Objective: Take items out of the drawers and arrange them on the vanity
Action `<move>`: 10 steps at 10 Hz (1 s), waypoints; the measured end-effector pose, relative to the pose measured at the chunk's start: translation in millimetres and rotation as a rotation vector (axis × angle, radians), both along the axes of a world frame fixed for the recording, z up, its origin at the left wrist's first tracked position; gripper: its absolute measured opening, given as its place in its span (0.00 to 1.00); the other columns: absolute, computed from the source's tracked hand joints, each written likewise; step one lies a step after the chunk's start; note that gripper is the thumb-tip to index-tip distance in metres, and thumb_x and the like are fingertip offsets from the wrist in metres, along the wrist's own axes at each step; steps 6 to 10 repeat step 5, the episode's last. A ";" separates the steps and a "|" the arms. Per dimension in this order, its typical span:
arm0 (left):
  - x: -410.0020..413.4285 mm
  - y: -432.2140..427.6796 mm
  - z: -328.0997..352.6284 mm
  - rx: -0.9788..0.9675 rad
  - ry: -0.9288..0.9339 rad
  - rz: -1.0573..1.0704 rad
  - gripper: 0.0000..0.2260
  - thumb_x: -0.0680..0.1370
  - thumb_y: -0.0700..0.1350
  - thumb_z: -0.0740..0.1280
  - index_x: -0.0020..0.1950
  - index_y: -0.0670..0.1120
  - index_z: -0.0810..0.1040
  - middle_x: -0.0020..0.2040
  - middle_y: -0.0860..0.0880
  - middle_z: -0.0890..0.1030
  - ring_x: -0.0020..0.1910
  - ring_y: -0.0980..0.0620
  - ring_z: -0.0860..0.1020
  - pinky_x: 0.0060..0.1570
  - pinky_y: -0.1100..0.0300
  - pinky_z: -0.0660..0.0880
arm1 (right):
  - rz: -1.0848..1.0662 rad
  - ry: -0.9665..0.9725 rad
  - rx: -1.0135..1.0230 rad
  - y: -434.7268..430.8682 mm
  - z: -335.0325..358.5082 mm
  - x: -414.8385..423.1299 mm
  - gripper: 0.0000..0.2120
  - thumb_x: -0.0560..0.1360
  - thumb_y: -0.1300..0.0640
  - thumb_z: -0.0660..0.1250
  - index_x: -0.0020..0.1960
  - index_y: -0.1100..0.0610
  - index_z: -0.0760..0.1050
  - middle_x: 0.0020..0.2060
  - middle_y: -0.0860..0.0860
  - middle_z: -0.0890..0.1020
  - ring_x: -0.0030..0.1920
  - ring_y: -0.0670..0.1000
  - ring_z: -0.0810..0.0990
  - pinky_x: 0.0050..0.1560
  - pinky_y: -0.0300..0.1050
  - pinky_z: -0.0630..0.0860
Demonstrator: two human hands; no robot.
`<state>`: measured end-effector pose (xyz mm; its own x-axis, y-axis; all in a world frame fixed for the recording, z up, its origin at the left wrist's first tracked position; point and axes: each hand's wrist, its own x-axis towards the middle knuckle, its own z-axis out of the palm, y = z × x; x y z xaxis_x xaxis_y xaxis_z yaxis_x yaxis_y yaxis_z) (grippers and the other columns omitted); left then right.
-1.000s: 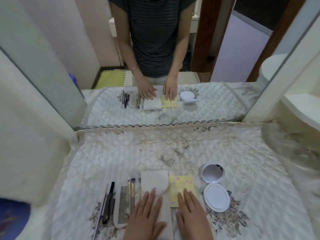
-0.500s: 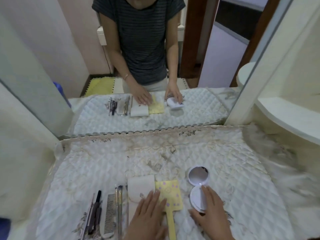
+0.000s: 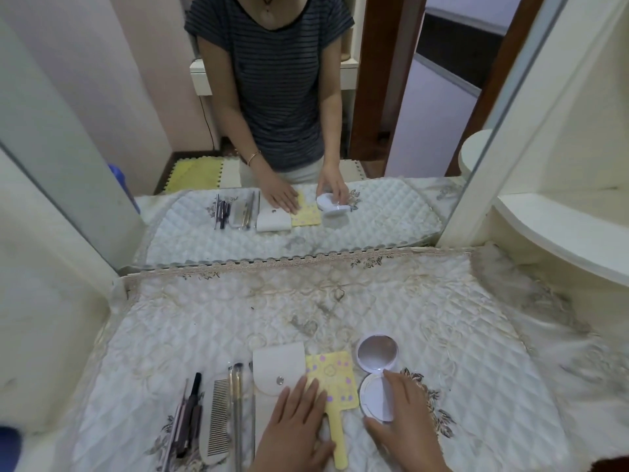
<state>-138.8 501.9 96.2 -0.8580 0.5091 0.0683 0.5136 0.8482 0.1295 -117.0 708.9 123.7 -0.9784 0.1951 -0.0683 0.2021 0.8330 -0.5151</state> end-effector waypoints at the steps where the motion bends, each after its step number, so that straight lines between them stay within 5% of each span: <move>1: -0.1 0.6 2.2 -0.007 -0.026 -0.012 0.33 0.61 0.65 0.60 0.62 0.51 0.70 0.61 0.52 0.80 0.76 0.52 0.41 0.69 0.56 0.47 | -0.036 -0.032 -0.018 0.2 -1.0 -0.4 0.43 0.54 0.40 0.60 0.64 0.62 0.70 0.59 0.60 0.75 0.61 0.63 0.71 0.60 0.54 0.69; 3: -1.0 0.3 0.6 -0.017 0.044 -0.016 0.27 0.61 0.62 0.60 0.57 0.52 0.71 0.55 0.53 0.83 0.76 0.52 0.42 0.71 0.56 0.45 | 0.007 -0.067 0.017 -2.0 13.5 1.9 0.44 0.53 0.38 0.57 0.67 0.57 0.67 0.60 0.57 0.74 0.63 0.61 0.72 0.59 0.56 0.72; 4: -2.1 -3.9 16.1 0.087 0.059 -0.118 0.10 0.66 0.53 0.57 0.46 0.55 0.69 0.42 0.59 0.85 0.72 0.58 0.62 0.74 0.58 0.42 | -0.002 -0.049 -0.105 -0.6 10.1 6.9 0.33 0.54 0.37 0.59 0.58 0.48 0.69 0.44 0.57 0.84 0.44 0.58 0.84 0.36 0.49 0.81; 5: -5.5 -20.9 46.8 0.140 0.292 -0.129 0.06 0.74 0.56 0.52 0.45 0.59 0.67 0.39 0.63 0.84 0.72 0.61 0.60 0.75 0.57 0.40 | -0.062 0.235 -0.261 1.5 36.4 12.3 0.25 0.60 0.44 0.63 0.55 0.27 0.65 0.36 0.44 0.86 0.42 0.49 0.83 0.38 0.25 0.75; 10: -5.5 -20.9 46.8 0.140 0.292 -0.129 0.06 0.74 0.56 0.52 0.45 0.59 0.67 0.39 0.63 0.84 0.72 0.61 0.60 0.75 0.57 0.40 | -0.062 0.235 -0.261 1.5 36.4 12.3 0.25 0.60 0.44 0.63 0.55 0.27 0.65 0.36 0.44 0.86 0.42 0.49 0.83 0.38 0.25 0.75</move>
